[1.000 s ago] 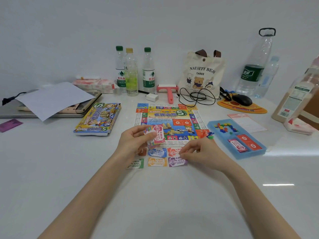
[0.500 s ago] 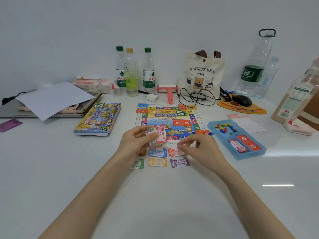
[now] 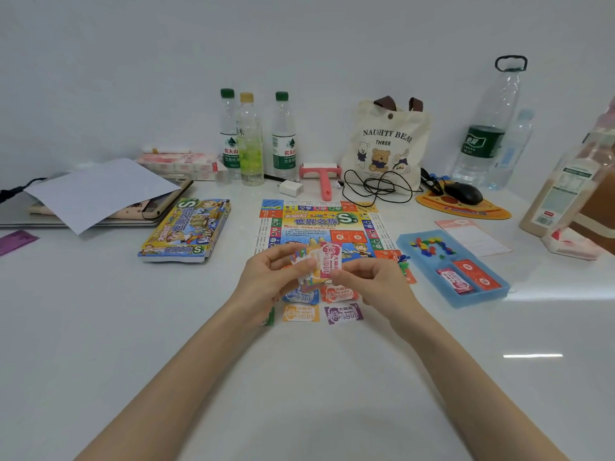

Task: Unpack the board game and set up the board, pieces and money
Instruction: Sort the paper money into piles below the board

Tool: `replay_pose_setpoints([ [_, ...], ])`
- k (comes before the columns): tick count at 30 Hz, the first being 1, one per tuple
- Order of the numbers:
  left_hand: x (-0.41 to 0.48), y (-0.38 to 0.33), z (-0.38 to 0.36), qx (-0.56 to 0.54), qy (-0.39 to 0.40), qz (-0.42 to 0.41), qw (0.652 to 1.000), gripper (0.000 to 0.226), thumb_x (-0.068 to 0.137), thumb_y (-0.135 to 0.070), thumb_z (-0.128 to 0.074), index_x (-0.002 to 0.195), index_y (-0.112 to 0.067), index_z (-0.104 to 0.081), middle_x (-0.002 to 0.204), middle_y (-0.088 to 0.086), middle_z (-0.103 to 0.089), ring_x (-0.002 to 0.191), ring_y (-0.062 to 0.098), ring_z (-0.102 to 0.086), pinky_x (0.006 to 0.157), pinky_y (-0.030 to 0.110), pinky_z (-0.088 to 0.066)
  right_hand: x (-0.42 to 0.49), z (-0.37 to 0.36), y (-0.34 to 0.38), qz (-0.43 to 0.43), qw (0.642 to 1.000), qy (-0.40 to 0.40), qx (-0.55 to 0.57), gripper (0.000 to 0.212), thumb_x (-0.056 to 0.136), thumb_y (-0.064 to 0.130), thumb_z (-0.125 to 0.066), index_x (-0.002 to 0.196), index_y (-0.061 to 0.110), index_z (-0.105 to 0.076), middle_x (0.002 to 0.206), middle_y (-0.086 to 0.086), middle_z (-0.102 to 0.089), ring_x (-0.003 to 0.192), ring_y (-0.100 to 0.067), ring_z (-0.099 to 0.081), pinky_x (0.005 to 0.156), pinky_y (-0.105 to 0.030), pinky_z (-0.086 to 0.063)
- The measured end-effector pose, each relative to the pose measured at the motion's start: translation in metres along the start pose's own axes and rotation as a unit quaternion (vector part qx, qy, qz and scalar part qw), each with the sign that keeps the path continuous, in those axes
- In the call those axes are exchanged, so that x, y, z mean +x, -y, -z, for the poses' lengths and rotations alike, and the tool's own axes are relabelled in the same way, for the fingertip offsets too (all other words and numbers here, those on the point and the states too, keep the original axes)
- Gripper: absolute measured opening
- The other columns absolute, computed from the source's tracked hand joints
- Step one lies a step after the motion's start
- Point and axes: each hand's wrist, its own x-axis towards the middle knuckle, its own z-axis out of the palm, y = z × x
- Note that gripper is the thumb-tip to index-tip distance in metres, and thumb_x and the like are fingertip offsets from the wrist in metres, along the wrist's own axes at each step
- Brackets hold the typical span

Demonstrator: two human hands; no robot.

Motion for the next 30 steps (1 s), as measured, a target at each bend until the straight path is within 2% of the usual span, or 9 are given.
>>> replay_pose_setpoints([
  [5,-0.001,0.001,-0.001,0.016,-0.017,-0.009,1.0,0.032,0.074,-0.005,-0.078,0.103,-0.013,-0.067,0.104,0.012,-0.072,0.082,0.021,-0.072,0.054,0.019,-0.053,0.0,0.006,0.0,-0.018,0.999,0.023,-0.044,0.005,0.086,0.017,-0.07,0.087,0.014,-0.075,0.069,0.01,-0.068,0.051,0.009,-0.057,0.044,-0.004,-0.036],
  [10,-0.004,0.0,-0.003,0.094,-0.029,-0.064,0.993,0.025,0.073,-0.011,-0.08,0.094,-0.02,-0.069,0.11,0.006,-0.069,0.091,0.024,-0.069,0.045,0.012,-0.045,0.007,0.008,-0.007,-0.005,0.984,0.026,-0.176,0.007,0.082,0.021,-0.074,0.077,0.018,-0.078,0.064,0.007,-0.069,0.052,0.004,-0.053,0.05,-0.011,-0.038],
  [15,-0.003,0.003,-0.003,0.158,-0.027,-0.109,0.981,0.022,0.07,-0.018,-0.082,0.085,-0.029,-0.07,0.108,-0.001,-0.07,0.096,0.021,-0.068,0.056,0.013,-0.05,0.012,0.007,-0.007,0.008,0.97,0.037,-0.239,0.007,0.078,0.019,-0.073,0.073,0.016,-0.077,0.058,0.012,-0.063,0.051,0.006,-0.05,0.05,-0.009,-0.036],
  [17,-0.001,0.003,-0.002,0.143,-0.037,-0.096,0.984,0.022,0.071,-0.017,-0.082,0.087,-0.028,-0.071,0.108,0.0,-0.07,0.098,0.022,-0.068,0.053,0.013,-0.049,0.012,0.009,-0.007,0.016,0.976,0.03,-0.216,0.006,0.08,0.021,-0.074,0.075,0.017,-0.076,0.063,0.012,-0.065,0.053,0.009,-0.051,0.049,-0.007,-0.037],
  [19,0.0,0.004,0.0,0.113,-0.038,-0.084,0.989,0.024,0.071,-0.015,-0.082,0.09,-0.025,-0.071,0.109,0.002,-0.071,0.102,0.024,-0.067,0.054,0.016,-0.051,0.011,0.011,-0.006,0.002,0.99,0.012,-0.141,0.006,0.082,0.024,-0.074,0.08,0.018,-0.075,0.067,0.012,-0.068,0.052,0.009,-0.053,0.046,-0.008,-0.036],
  [23,0.002,0.005,0.002,0.112,-0.026,-0.069,0.991,0.024,0.07,-0.015,-0.082,0.09,-0.023,-0.072,0.112,0.004,-0.07,0.103,0.026,-0.067,0.058,0.022,-0.054,0.009,0.012,-0.001,-0.038,0.999,-0.026,-0.013,0.011,0.084,0.023,-0.073,0.09,0.015,-0.074,0.057,0.015,-0.065,0.043,0.004,-0.049,0.047,-0.018,-0.036],
  [26,0.001,0.004,-0.001,0.123,-0.017,-0.061,0.99,0.024,0.07,-0.014,-0.082,0.091,-0.022,-0.072,0.115,0.006,-0.068,0.101,0.026,-0.067,0.059,0.022,-0.054,0.008,0.018,-0.001,-0.042,0.998,-0.051,-0.005,0.01,0.083,0.027,-0.074,0.089,0.018,-0.074,0.06,0.015,-0.067,0.042,0.005,-0.049,0.049,-0.019,-0.037],
  [28,0.0,0.003,0.0,0.116,-0.025,-0.052,0.992,0.026,0.074,-0.01,-0.079,0.098,-0.017,-0.07,0.113,0.007,-0.068,0.091,0.023,-0.068,0.046,0.013,-0.047,0.009,0.026,-0.003,-0.038,0.997,-0.067,-0.013,0.005,0.082,0.025,-0.075,0.085,0.021,-0.074,0.07,0.009,-0.072,0.043,0.005,-0.05,0.049,-0.02,-0.036],
  [30,0.0,0.003,0.003,0.11,-0.036,-0.049,0.992,0.029,0.076,-0.009,-0.078,0.103,-0.015,-0.069,0.11,0.008,-0.069,0.078,0.018,-0.068,0.041,0.013,-0.042,0.01,0.036,-0.008,-0.039,0.995,-0.068,-0.054,0.004,0.082,0.025,-0.075,0.084,0.023,-0.071,0.074,0.005,-0.074,0.047,0.007,-0.054,0.046,-0.016,-0.036],
])
